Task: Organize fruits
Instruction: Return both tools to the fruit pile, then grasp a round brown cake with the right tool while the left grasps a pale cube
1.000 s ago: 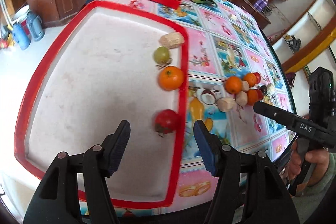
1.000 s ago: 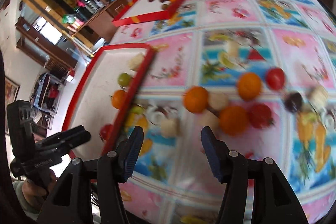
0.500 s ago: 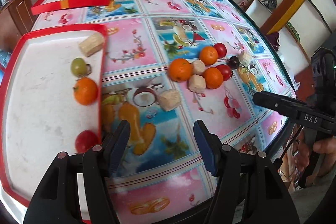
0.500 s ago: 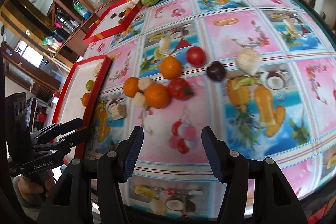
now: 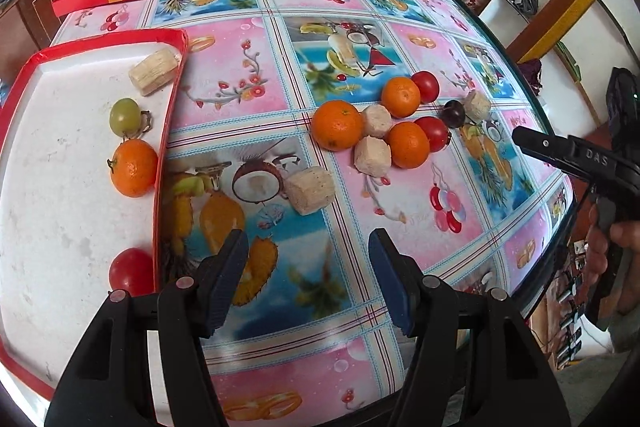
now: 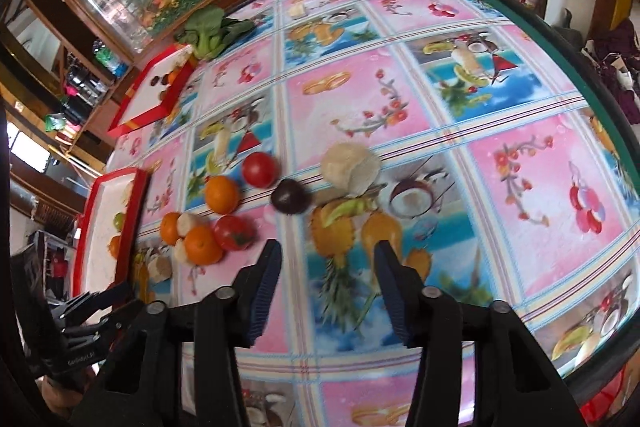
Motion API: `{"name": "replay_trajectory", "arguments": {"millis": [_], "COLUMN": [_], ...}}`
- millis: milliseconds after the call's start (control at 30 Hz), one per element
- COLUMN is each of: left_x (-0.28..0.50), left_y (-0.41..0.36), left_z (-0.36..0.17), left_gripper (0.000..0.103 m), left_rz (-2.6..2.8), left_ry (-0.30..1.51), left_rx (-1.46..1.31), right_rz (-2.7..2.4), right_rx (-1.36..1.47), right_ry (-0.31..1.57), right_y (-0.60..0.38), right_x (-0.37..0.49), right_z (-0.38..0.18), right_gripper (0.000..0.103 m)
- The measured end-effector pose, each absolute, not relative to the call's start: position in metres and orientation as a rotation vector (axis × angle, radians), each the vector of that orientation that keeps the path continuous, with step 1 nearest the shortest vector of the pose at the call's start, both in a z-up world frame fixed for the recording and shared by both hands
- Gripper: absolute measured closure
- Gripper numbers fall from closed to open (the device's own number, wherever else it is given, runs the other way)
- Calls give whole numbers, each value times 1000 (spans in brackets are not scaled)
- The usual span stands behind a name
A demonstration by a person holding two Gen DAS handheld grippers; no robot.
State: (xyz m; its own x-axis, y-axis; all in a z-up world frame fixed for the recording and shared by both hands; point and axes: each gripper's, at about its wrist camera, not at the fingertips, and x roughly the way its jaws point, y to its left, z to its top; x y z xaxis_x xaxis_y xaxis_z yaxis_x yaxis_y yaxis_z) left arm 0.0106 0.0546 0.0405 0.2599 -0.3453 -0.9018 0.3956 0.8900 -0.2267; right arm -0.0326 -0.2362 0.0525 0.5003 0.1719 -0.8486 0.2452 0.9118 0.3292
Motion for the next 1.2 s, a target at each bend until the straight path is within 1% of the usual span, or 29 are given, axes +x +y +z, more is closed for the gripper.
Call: {"name": "replay_trajectory", "arguments": {"millis": [100, 200, 267, 367, 433, 567, 633, 800, 867, 900, 933, 967, 1200], "left_x": [17, 25, 29, 34, 36, 36, 38, 43, 43, 43, 43, 43, 40], "left_y": [52, 47, 42, 33, 28, 24, 26, 29, 29, 30, 30, 30, 35], "left_z": [37, 35, 35, 33, 29, 23, 21, 19, 20, 20, 20, 19, 20], "left_gripper": [42, 42, 42, 44, 50, 50, 52, 53, 61, 67, 73, 76, 76], "left_rz": [-481, -468, -459, -463, -467, -459, -449, -439, -444, -447, -452, -461, -511], "left_ry": [1223, 1233, 1233, 1244, 1261, 1274, 1282, 1283, 1280, 1278, 1277, 1278, 1281], "left_rx": [32, 21, 27, 34, 44, 66, 64, 42, 44, 46, 47, 46, 25], "right_rz": [-59, -71, -89, -129, -150, -180, -189, -192, -193, -194, -191, -182, -141], "right_rx": [478, 515, 536, 595, 637, 695, 679, 606, 578, 563, 547, 540, 531], "right_ry": [1065, 1070, 1069, 1079, 1098, 1132, 1139, 1166, 1183, 1177, 1180, 1185, 1168], "right_y": [-247, -254, -259, -268, -271, -271, -267, -254, -251, -249, -248, -247, -247], "right_x": [-22, -11, -4, 12, 23, 38, 43, 54, 57, 57, 57, 56, 41], "right_z": [49, 44, 43, 38, 32, 20, 20, 18, 13, 13, 13, 12, 14], "right_gripper": [62, 62, 59, 59, 59, 57, 56, 56, 56, 59, 66, 69, 69]}}
